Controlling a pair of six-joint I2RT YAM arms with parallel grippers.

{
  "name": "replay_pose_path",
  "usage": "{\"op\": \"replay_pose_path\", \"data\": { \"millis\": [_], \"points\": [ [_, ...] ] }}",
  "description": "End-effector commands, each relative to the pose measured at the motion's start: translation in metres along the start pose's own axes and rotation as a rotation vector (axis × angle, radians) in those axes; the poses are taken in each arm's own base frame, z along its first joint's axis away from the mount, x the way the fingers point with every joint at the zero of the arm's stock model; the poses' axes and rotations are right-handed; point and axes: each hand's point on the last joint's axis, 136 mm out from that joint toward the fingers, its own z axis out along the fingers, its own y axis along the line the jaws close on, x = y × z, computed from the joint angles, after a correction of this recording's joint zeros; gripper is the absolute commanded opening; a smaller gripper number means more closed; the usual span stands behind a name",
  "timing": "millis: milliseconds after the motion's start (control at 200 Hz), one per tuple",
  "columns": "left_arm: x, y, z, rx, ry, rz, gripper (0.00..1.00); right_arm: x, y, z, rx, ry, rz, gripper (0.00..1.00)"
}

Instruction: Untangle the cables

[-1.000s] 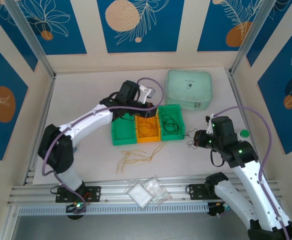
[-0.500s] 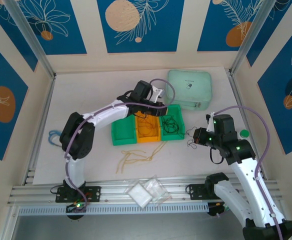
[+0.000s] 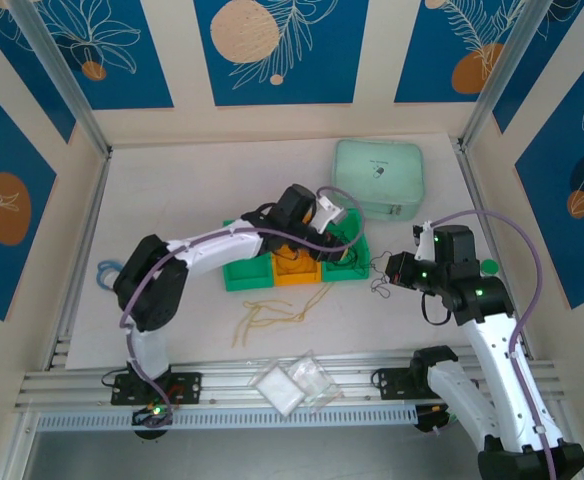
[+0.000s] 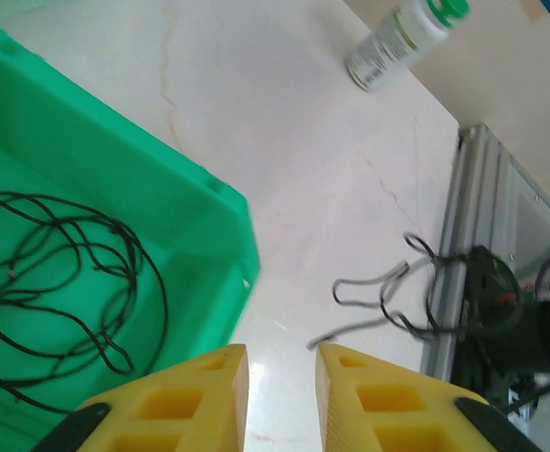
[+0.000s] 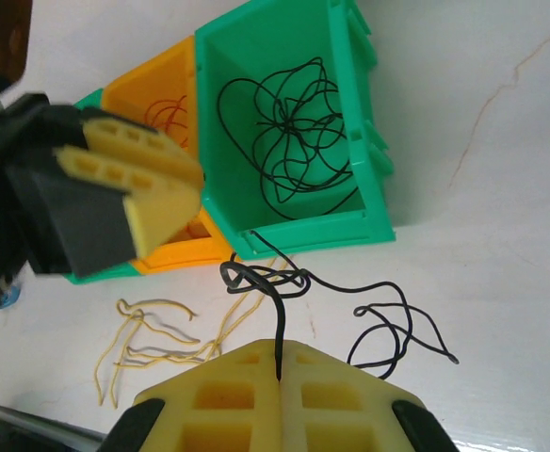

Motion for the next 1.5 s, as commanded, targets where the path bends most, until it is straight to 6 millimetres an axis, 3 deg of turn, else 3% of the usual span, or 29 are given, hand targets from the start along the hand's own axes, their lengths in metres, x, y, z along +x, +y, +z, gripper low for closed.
{"op": "replay_pose_path", "data": {
  "millis": [0, 210, 455, 1326, 1376, 1466, 1496],
  "points": [
    [-0.014, -0.033, -0.025, 0.063, -0.075, 0.136, 0.34, 0.002, 0.014, -0.008, -0.055, 0.035, -0.019, 0.0],
    [-0.005, -0.066, -0.035, 0.04, -0.026, 0.279, 0.36, 0.009, 0.025, -0.01, -0.105, 0.107, -0.013, 0.0],
    [0.007, -0.086, -0.026, 0.028, 0.072, 0.368, 0.36, 0.016, 0.034, -0.017, -0.144, 0.152, -0.007, 0.0],
    [0.019, -0.083, -0.01, 0.019, 0.135, 0.388, 0.36, 0.022, 0.054, -0.021, -0.259, 0.205, 0.016, 0.0],
    [0.02, -0.083, -0.009, 0.02, 0.141, 0.384, 0.3, 0.021, 0.055, -0.021, -0.261, 0.203, 0.017, 0.0],
    [0.023, -0.08, -0.008, 0.013, 0.163, 0.363, 0.0, 0.02, 0.054, -0.021, -0.259, 0.196, 0.016, 0.0],
    [0.023, -0.079, -0.008, 0.011, 0.169, 0.358, 0.0, 0.02, 0.053, -0.021, -0.253, 0.192, 0.017, 0.0]
  ]
}}
